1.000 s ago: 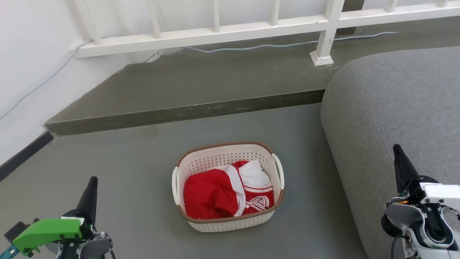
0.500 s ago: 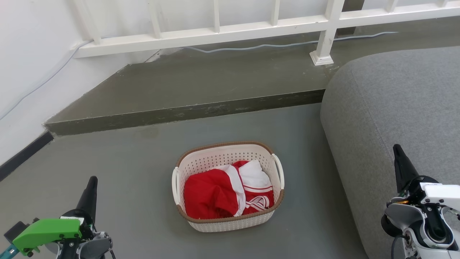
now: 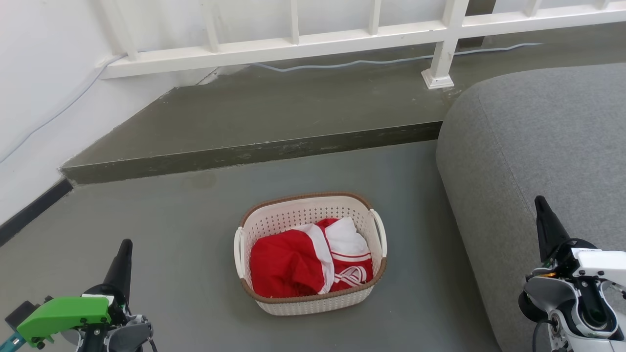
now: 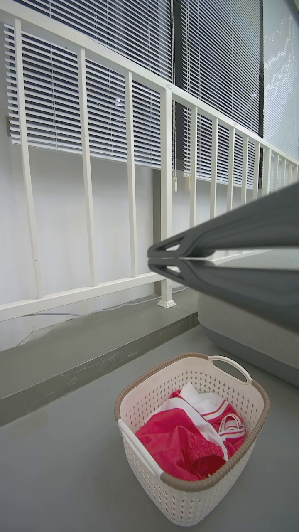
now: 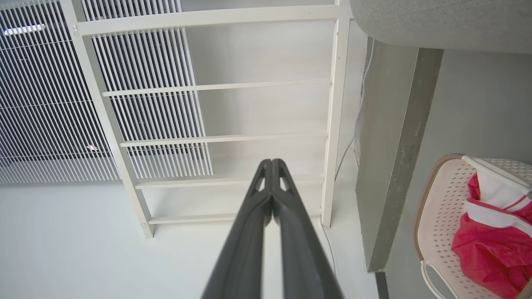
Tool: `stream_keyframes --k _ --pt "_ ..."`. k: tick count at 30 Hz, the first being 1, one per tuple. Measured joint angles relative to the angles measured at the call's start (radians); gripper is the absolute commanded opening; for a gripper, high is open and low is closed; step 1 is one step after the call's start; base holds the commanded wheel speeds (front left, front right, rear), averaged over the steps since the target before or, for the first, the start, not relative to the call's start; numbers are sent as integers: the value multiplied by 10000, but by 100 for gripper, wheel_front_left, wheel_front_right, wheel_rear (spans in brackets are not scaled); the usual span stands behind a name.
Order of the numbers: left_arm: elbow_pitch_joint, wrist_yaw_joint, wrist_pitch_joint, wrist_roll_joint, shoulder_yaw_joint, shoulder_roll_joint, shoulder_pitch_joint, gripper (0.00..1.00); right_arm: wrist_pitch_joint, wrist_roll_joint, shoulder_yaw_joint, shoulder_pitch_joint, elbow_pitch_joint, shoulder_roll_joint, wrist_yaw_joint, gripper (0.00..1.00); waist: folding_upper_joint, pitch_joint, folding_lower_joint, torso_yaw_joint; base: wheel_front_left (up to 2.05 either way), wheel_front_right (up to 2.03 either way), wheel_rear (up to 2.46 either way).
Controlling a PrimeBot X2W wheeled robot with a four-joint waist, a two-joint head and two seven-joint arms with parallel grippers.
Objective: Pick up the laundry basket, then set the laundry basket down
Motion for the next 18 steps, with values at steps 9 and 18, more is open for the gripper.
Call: stream_keyframes --k 9,18 --pt "-8 0 0 0 8 -6 0 0 0 0 -4 0 -2 2 0 0 0 1 0 0 0 0 0" --pt "-12 0 0 2 15 -13 -1 0 2 0 -10 0 -4 6 0 0 0 1 0 0 0 0 0"
